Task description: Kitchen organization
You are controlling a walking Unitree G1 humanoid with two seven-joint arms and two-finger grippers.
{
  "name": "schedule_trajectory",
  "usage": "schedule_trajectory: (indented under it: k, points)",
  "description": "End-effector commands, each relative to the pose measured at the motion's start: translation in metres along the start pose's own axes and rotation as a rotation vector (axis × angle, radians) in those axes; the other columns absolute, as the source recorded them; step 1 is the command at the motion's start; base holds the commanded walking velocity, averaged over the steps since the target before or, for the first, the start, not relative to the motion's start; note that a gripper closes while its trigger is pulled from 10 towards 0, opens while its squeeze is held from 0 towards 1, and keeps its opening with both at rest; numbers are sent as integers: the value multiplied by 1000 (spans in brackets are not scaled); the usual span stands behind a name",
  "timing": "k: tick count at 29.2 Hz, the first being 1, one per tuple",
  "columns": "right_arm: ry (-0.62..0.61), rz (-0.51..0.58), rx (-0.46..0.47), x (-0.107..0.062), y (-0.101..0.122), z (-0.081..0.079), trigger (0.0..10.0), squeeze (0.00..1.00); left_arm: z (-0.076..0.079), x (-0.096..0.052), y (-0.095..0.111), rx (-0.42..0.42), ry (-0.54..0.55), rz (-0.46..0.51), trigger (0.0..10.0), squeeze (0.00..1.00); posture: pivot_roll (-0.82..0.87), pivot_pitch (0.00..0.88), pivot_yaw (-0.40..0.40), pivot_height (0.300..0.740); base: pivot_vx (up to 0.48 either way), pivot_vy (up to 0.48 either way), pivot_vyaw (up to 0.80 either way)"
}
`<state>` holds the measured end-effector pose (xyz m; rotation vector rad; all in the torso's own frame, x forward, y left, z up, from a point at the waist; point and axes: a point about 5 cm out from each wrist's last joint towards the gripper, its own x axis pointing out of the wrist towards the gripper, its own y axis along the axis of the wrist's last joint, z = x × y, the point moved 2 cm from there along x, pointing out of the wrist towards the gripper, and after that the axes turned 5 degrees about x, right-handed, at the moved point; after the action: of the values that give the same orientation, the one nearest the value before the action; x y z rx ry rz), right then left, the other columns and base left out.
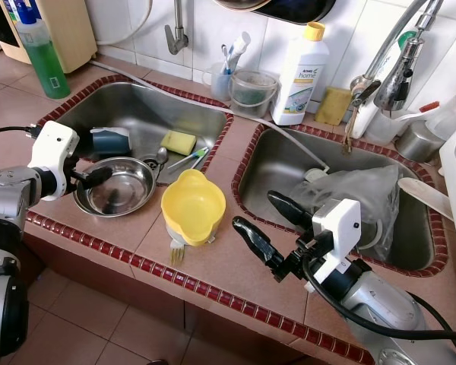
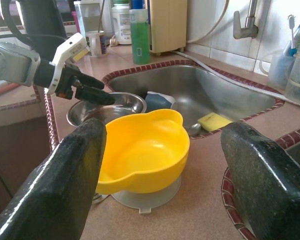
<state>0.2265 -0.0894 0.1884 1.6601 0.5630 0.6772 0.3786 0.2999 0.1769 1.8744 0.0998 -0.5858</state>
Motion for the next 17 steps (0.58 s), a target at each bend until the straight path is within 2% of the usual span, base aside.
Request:
schedule_trajectory:
  k: [1,2,9,17]
  points:
    - [13,7,-2,0,1,-2,10000,0,-4,-3,-5,13,22,-35,10000,0,46,94,-83,740,0,0,0]
    - [14,7,-2,0,1,-2,10000,0,-3,-3,-7,-14,14,-44,10000,0,47,100,-84,740,0,0,0]
    - [18,6,2,-1,2,-3,10000,0,3,-1,-16,-47,-9,-92,10000,0,45,115,-87,740,0,0,0]
    - [22,6,1,-1,4,-4,10000,0,8,0,-20,-56,-42,-103,10000,0,43,122,-86,740,0,0,0]
